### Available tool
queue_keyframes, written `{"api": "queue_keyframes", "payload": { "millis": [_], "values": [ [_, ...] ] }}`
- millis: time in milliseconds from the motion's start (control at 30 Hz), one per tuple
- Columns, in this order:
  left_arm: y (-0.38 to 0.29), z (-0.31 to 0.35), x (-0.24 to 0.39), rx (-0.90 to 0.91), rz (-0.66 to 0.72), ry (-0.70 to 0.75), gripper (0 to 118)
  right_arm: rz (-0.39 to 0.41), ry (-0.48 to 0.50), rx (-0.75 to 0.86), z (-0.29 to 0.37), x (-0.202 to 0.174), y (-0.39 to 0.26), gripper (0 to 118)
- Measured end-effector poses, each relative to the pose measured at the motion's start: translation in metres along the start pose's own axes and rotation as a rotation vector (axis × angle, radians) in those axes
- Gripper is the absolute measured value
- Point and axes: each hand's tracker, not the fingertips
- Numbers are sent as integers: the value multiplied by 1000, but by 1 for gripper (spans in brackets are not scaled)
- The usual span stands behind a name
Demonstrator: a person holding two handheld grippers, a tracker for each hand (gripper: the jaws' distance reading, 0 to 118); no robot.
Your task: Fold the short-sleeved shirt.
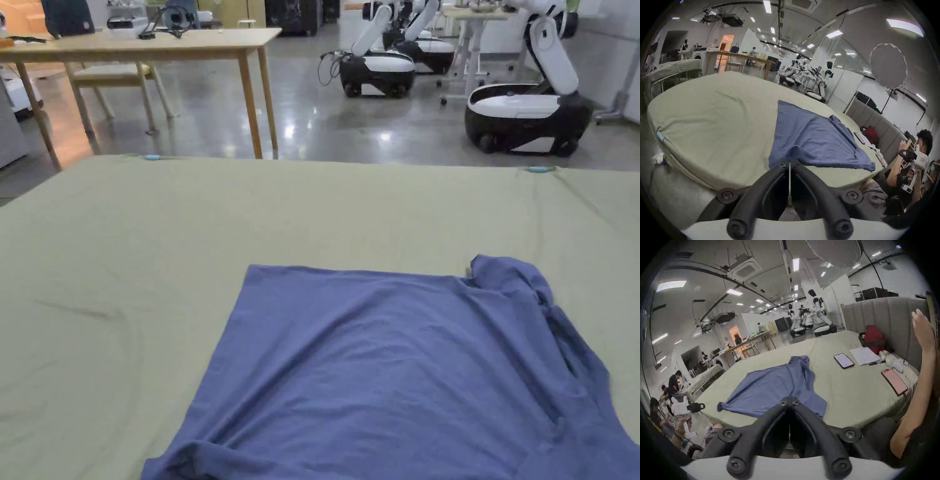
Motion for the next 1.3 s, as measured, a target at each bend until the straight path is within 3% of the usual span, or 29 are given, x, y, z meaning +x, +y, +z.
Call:
{"api": "queue_keyframes", "payload": {
  "millis": [133, 167, 200, 233, 267, 467, 500, 567, 700, 867, 900, 933, 967, 1000, 1033, 1067, 1233, 1300],
  "values": [
    [1, -49, -18, -60, -98, 33, 2, 13, 20, -30, -10, -2, -1, 0],
    [2, -62, -21, -87, -125, 72, 18, 17, 31, -35, -11, -3, -3, 0],
    [-4, -77, -6, -128, -161, 103, 42, 16, 41, -43, -13, -3, -3, 0],
    [-6, -88, -7, -160, -181, 89, 76, 11, 45, -49, -14, -3, -4, 0],
    [-8, -97, -10, -185, -187, 92, 85, 8, 53, -59, -18, -6, -6, 0],
    [-18, -123, -2, -194, -199, 134, 80, 6, 37, -101, -30, -9, -13, 0],
    [-20, -123, -2, -191, -207, 144, 69, 10, 35, -106, -32, -9, -14, 0],
    [-25, -123, -2, -196, -213, 137, 9, 20, 25, -116, -34, -7, -16, 0],
    [-29, -119, 3, -183, -239, 124, 6, 41, 5, -137, -44, -8, -16, 0],
    [-22, -117, 0, -175, -224, 116, 6, 211, -54, -256, -85, -2, -21, 1],
    [-22, -117, 0, -172, -226, 115, 6, 242, -63, -280, -97, 1, -26, 7],
    [-23, -116, 1, -169, -227, 114, 6, 255, -89, -312, -109, 8, -31, 46],
    [-23, -115, 2, -170, -227, 113, 6, 254, -120, -318, -118, 14, -37, 77],
    [-20, -111, 13, -171, -228, 113, 6, 251, -129, -328, -125, 18, -42, 92],
    [-20, -109, 16, -169, -230, 113, 6, 250, -139, -362, -132, 22, -46, 92],
    [-21, -107, 17, -167, -232, 111, 6, 250, -133, -388, -138, 26, -49, 115],
    [-19, -104, 22, -160, -220, 104, 6, 276, -167, -469, -155, 35, -62, 113],
    [-17, -104, 24, -161, -224, 112, 6, 284, -172, -508, -164, 37, -67, 105]
  ]
}}
